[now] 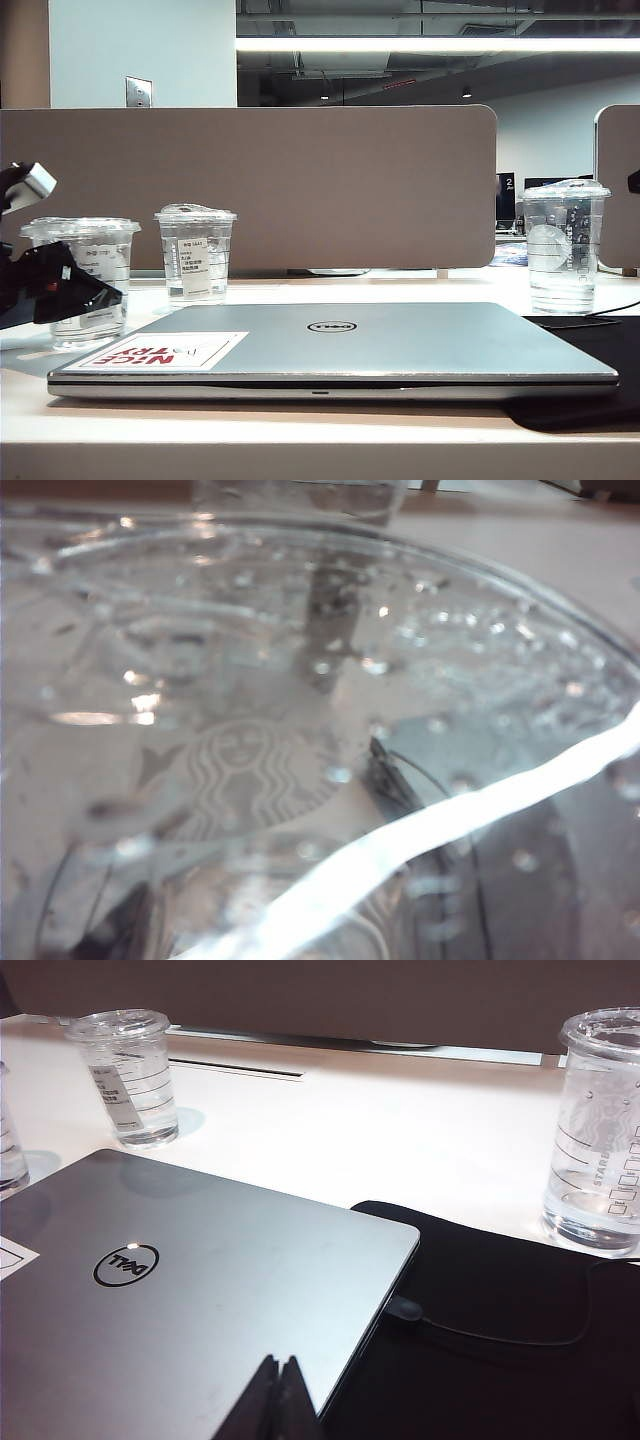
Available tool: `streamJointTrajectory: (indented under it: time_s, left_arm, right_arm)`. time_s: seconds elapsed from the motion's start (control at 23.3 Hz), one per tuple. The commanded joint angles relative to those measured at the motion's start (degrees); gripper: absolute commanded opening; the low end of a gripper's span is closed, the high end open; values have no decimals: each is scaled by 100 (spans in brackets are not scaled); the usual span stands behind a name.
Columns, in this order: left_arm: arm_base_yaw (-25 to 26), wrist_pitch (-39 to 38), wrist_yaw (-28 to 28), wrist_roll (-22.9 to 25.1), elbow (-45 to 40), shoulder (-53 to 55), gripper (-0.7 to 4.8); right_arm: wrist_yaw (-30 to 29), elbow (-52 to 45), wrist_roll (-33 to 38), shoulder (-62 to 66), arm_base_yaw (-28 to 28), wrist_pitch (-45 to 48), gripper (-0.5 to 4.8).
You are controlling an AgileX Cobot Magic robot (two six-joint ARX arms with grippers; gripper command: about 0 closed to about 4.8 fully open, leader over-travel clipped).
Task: Pick up the coffee cup on the middle and place it on the left side of the laptop.
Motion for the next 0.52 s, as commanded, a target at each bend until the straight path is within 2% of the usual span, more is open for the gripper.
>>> streamJointTrajectory:
  time_s: [0.04, 0.52]
  left_arm:
    - [-13, -74, 66, 46, 0, 15, 313]
    - [-13, -632, 39, 306, 0, 24, 315]
  right_arm:
    - [4, -24, 7, -9, 4, 96, -5]
    - [4, -24, 7, 155, 24, 98, -5]
